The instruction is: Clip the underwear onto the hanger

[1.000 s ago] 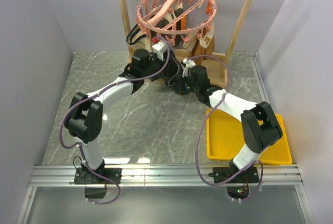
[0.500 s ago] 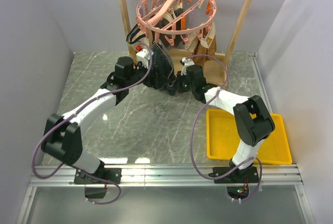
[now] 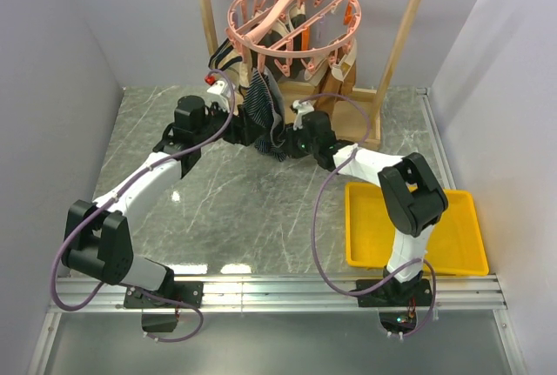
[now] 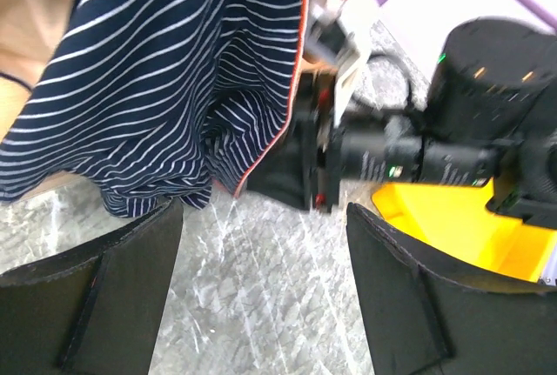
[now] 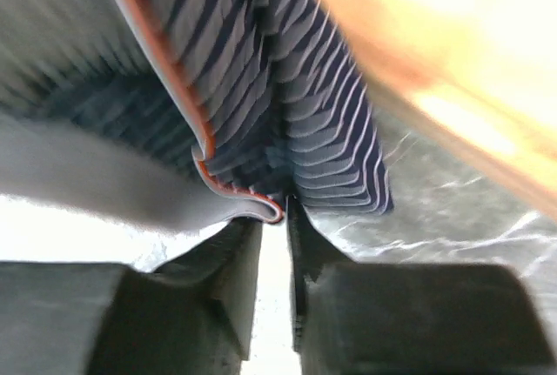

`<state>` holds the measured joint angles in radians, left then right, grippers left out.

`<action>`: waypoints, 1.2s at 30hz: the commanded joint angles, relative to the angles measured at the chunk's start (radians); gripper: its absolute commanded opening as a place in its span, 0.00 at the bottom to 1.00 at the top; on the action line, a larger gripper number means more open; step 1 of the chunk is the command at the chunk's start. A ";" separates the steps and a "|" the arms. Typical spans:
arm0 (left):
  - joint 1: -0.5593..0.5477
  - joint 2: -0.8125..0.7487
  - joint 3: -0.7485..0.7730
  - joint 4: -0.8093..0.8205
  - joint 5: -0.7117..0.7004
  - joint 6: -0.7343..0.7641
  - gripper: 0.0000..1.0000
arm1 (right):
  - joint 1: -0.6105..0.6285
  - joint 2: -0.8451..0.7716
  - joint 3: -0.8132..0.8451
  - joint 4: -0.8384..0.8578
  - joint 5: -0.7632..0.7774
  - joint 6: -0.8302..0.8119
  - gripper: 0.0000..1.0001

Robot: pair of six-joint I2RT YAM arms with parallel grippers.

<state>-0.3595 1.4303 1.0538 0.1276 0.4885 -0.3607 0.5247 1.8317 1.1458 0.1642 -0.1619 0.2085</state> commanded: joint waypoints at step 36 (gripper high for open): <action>0.045 -0.100 -0.067 0.194 0.071 0.177 0.86 | -0.072 -0.310 -0.124 -0.063 -0.106 -0.067 0.66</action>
<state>-0.3172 1.3975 0.9955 0.2455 0.5285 -0.2424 0.4591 1.5986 1.0515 0.0925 -0.2314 0.1658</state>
